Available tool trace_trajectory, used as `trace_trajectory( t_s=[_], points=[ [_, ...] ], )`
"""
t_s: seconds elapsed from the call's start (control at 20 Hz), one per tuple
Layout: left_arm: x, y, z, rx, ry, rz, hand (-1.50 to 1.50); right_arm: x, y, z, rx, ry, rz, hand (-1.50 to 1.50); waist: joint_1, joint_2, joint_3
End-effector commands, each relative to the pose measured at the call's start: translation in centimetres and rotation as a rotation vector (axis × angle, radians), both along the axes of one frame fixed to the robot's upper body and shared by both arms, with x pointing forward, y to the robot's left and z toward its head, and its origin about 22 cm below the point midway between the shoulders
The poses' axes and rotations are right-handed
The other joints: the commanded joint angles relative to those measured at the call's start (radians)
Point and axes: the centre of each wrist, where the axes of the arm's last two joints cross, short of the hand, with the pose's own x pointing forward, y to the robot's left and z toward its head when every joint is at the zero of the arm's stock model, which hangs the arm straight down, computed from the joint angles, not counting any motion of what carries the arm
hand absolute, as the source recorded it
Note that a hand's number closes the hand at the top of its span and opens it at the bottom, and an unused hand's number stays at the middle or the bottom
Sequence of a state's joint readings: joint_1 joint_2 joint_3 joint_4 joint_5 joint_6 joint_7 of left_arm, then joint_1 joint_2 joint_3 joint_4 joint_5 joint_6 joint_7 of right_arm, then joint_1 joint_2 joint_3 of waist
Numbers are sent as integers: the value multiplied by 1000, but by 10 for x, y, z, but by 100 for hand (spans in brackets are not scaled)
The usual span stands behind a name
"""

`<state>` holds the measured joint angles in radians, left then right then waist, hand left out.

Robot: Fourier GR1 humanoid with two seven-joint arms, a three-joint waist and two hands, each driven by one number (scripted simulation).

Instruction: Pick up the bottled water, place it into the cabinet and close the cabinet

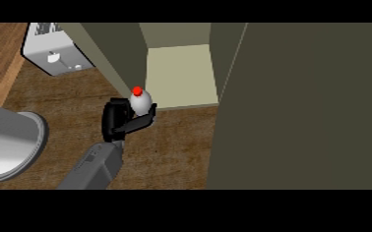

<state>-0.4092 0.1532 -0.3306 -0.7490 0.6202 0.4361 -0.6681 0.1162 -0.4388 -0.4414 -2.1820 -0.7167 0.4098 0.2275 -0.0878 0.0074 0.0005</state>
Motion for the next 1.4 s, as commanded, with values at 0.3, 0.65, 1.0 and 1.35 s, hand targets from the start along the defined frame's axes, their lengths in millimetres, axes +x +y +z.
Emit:
trace_trajectory(
  t_s=[0.3, 0.65, 1.0, 1.35],
  points=[
    [21, -86, 46, -297, -199, -375, 150, -25, 17, 9, -38, 35, 90, 150, 32, -13, -3],
    [-17, -75, 43, -313, -196, -495, -150, -48, 36, 27, -56, 31, 105, 150, 83, -13, -1],
    [-56, -37, 35, -357, -163, -550, -150, -67, 58, 28, -100, -3, 135, 150, 80, -17, -2],
    [-89, 28, 52, -299, -208, -500, -150, -64, 78, 22, -78, 72, 265, 150, 91, -15, -2]
  ],
)
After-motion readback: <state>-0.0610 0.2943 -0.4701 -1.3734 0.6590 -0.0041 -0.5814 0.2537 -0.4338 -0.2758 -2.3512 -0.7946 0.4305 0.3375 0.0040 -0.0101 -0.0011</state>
